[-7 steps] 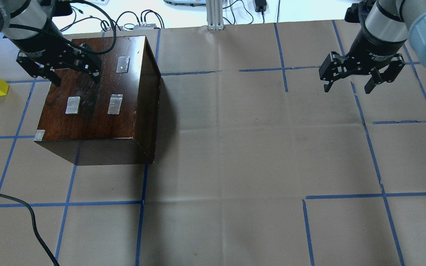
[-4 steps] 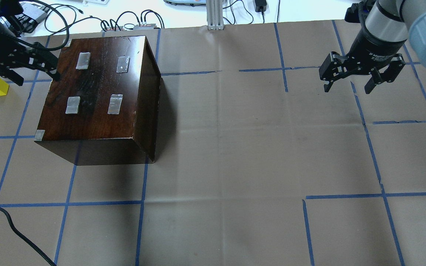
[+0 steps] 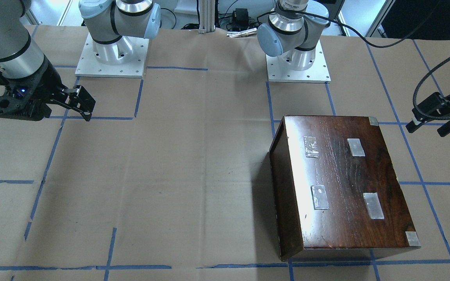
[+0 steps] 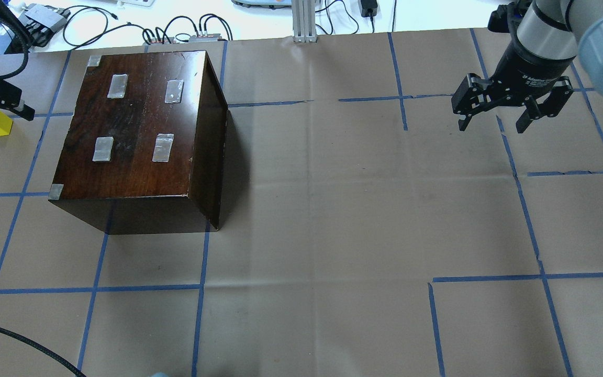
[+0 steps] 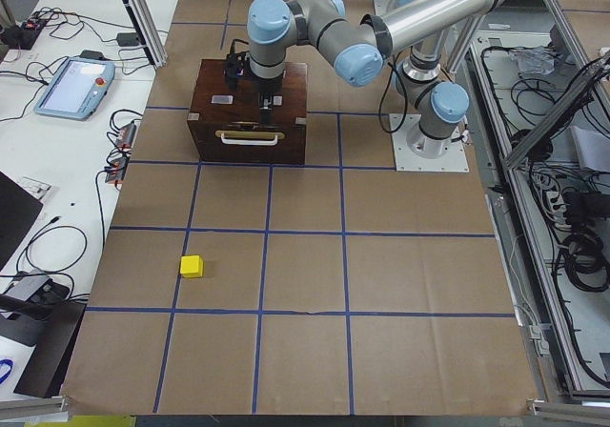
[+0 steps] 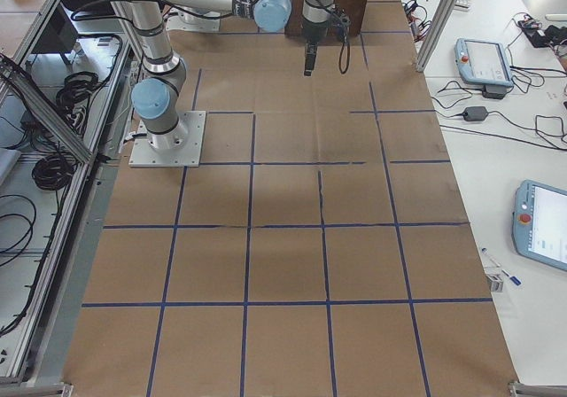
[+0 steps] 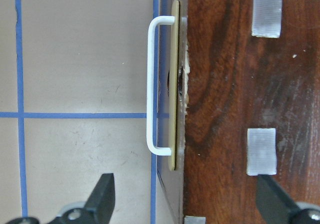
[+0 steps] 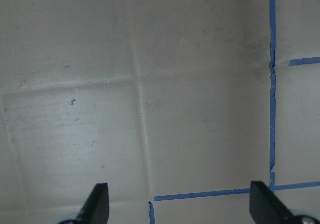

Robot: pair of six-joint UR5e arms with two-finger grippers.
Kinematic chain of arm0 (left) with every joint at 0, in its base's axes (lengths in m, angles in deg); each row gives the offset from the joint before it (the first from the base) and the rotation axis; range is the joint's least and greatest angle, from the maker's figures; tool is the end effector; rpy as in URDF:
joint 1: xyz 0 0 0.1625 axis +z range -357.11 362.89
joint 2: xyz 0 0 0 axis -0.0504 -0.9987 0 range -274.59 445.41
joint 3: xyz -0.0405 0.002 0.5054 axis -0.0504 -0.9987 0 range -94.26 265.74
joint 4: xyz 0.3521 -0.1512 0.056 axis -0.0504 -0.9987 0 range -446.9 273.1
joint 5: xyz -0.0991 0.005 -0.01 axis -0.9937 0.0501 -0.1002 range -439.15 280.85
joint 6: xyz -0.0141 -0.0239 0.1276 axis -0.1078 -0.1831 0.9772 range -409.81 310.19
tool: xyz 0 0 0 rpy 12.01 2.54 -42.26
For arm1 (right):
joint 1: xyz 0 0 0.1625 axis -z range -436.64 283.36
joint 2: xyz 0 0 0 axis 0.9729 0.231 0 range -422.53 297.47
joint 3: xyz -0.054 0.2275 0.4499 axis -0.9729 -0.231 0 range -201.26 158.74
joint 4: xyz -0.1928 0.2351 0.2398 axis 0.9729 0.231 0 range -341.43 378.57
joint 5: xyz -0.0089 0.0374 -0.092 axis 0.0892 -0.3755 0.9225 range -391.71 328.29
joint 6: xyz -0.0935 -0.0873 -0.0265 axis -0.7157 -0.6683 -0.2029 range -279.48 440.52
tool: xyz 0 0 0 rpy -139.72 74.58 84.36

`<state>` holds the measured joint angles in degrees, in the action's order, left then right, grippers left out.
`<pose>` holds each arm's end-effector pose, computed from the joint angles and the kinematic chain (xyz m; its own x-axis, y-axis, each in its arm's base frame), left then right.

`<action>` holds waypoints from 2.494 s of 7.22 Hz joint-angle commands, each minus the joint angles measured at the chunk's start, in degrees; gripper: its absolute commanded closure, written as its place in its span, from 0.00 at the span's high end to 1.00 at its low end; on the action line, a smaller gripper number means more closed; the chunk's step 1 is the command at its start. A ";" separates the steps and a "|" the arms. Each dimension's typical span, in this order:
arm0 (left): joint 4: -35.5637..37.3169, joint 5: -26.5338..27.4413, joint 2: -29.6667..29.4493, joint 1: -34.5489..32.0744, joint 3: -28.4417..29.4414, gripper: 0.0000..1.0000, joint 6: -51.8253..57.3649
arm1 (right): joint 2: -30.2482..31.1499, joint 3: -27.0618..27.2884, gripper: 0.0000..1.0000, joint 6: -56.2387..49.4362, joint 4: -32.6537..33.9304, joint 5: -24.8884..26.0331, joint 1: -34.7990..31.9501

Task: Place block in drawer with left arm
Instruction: 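Lower the left gripper and hook the white drawer handle, then pull the drawer open with the left gripper, away from the cabinet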

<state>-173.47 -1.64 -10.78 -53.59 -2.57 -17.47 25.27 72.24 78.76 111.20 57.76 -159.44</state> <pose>0.1495 -0.5182 0.5088 -0.9812 -0.0124 0.1927 -0.0322 0.9945 -0.1001 0.0740 -0.4869 0.4972 -0.9954 0.0954 -0.0109 0.0947 0.9941 0.0532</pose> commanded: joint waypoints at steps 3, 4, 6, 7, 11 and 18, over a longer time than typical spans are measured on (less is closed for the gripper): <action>0.00 -3.94 -5.31 3.92 1.21 0.99 3.86 | 0.00 0.01 1.00 0.00 0.01 0.00 0.00; 0.00 -3.85 -6.72 3.92 1.21 0.99 3.87 | 0.00 0.01 1.00 0.00 0.01 0.00 0.00; 1.93 -3.76 -9.70 3.92 1.21 0.99 3.69 | 0.00 0.01 1.00 0.00 0.01 0.00 0.00; 2.72 -3.76 -10.50 3.83 0.95 0.99 3.34 | 0.00 0.01 1.00 0.00 0.01 0.00 0.00; 4.66 -5.51 -12.97 3.31 -0.11 0.99 2.81 | 0.00 0.01 1.00 0.00 0.01 0.00 0.00; 8.87 -5.52 -17.71 1.20 0.77 0.99 2.63 | 0.00 -0.07 1.00 0.00 0.01 0.00 0.00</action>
<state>-165.00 -7.16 -27.72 -52.30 -1.96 -14.88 25.27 72.24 78.76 111.21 57.76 -159.43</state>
